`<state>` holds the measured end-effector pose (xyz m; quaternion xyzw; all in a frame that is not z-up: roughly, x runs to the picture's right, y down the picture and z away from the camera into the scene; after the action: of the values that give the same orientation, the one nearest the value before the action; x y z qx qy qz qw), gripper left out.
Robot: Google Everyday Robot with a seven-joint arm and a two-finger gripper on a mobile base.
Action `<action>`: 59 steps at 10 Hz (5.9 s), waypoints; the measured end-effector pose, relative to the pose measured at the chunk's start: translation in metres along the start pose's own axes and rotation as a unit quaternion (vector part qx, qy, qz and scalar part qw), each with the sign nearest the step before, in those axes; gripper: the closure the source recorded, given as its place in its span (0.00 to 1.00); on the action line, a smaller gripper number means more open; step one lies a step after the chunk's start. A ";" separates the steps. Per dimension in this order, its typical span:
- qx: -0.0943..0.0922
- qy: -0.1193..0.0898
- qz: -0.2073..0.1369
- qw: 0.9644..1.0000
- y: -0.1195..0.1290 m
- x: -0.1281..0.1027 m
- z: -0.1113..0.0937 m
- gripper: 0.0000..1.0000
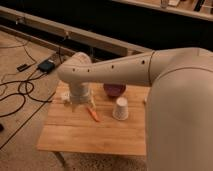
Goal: Push the ceramic bowl across the table
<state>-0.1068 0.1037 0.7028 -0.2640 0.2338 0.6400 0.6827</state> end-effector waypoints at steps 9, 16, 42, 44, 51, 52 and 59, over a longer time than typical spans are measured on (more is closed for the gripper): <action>0.000 0.000 0.000 1.000 0.000 0.000 0.000 0.35; 0.000 0.000 0.000 1.000 0.000 0.000 0.000 0.35; 0.000 0.000 0.000 1.000 0.000 0.000 0.000 0.35; 0.000 0.000 0.000 1.000 0.000 0.000 0.000 0.35; 0.000 0.000 0.000 1.000 0.000 0.000 0.000 0.35; 0.000 0.000 0.000 1.000 0.000 0.000 0.000 0.35; 0.009 0.008 -0.002 1.000 -0.007 -0.005 0.014 0.35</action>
<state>-0.1006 0.1085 0.7168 -0.2631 0.2444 0.6342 0.6847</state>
